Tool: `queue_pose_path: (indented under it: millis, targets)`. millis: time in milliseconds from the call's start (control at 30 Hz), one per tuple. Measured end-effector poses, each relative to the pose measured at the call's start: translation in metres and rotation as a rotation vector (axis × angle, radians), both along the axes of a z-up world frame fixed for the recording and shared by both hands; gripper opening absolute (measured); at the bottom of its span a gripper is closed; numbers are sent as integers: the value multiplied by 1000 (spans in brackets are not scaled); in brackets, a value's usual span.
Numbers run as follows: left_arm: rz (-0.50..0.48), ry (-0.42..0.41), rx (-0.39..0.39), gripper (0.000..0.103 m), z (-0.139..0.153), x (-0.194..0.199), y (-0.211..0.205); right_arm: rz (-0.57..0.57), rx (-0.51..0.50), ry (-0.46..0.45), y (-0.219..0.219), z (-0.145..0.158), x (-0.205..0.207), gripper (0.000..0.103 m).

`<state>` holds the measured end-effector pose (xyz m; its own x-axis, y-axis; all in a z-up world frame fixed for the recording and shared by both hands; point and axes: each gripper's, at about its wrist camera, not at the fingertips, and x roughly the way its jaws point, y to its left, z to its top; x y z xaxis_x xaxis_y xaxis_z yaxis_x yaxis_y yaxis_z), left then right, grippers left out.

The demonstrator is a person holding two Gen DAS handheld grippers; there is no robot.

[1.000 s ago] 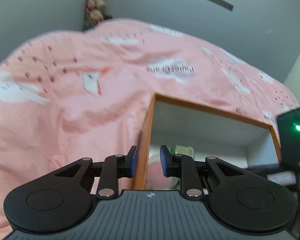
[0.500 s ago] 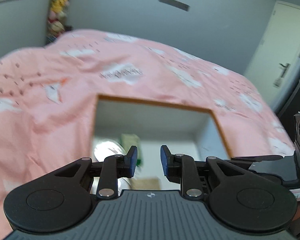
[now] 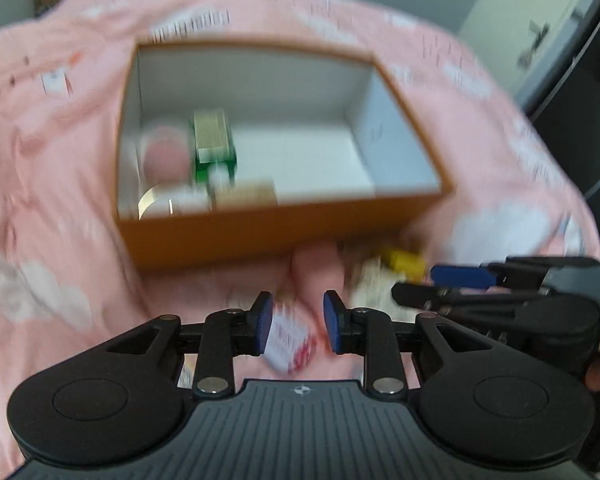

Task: Organize rigid objects
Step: 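Move both tools down toward the items in front of the box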

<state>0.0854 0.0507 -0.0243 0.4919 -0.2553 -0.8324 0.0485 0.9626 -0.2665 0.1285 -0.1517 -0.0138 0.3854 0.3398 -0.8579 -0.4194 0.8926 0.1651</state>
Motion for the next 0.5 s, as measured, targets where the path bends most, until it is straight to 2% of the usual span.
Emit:
queue_pose_path:
  millis: [133,200,300,433,500]
  targets:
    - [7,91,-75,32,-22,-8,5,-46,10,111,-10,-21,-7,46]
    - [55,136,-121,34,-32,-9,14,-48,16,136,-12,-26,-12,53]
    - [120,187,-179,42,-44,-14,27,-44,2,165,-11,-33,-18,53]
    - [102,247,-125,45,-58,-18,27,-61,-3,224,-10,-45,-23,53]
    - [90,278,-136,47,-66,-21,26,-71,-11,260,-12,-52,-26,53]
